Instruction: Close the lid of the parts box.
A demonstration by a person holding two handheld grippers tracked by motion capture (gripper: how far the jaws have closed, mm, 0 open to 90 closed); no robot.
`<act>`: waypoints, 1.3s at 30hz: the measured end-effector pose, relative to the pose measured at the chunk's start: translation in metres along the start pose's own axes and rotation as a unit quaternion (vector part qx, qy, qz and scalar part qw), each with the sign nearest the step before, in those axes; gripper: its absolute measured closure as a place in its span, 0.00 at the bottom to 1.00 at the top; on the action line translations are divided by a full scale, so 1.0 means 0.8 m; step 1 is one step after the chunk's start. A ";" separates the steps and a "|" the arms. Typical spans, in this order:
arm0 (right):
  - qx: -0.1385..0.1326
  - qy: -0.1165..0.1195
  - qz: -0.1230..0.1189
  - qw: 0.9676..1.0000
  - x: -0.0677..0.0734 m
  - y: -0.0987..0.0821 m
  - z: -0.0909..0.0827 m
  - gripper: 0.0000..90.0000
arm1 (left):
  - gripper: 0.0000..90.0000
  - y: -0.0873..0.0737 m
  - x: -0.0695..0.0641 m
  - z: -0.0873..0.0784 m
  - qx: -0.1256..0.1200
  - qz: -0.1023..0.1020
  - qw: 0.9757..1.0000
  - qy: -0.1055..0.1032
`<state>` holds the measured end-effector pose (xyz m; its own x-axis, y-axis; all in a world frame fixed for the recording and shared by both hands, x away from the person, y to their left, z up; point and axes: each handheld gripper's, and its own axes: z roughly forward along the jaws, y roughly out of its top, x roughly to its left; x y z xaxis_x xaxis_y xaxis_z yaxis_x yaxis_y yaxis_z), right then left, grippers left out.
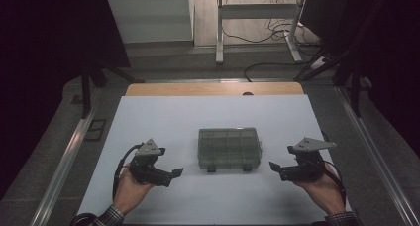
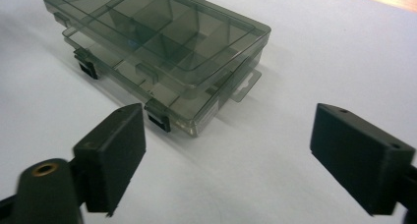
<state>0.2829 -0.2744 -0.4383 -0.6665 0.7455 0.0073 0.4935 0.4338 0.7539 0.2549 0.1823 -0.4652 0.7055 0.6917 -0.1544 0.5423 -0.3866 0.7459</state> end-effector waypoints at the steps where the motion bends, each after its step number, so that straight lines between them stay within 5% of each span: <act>1: -0.001 0.001 -0.001 1.000 0.000 -0.001 -0.001 0.12 | 0.02 -0.002 0.001 -0.002 -0.001 -0.001 1.000 0.002; 20: -0.008 -0.007 0.002 1.000 0.006 -0.017 -0.029 0.02 | 0.00 -0.038 0.002 -0.048 -0.010 0.002 0.999 0.043; 32: -0.011 -0.016 0.021 1.000 0.004 -0.041 -0.043 0.01 | 0.00 -0.064 0.003 -0.077 -0.012 0.015 0.996 0.086; 39: -0.008 -0.021 0.042 0.999 0.000 -0.061 -0.047 0.00 | 0.00 -0.077 0.004 -0.086 -0.013 0.006 0.995 0.100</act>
<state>0.2377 -0.3144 -0.4505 -0.5987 0.7997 0.0442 0.5383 0.3609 0.7616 0.1925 0.2503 -0.4669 0.6052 0.7959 -0.0156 0.5209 -0.3812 0.7638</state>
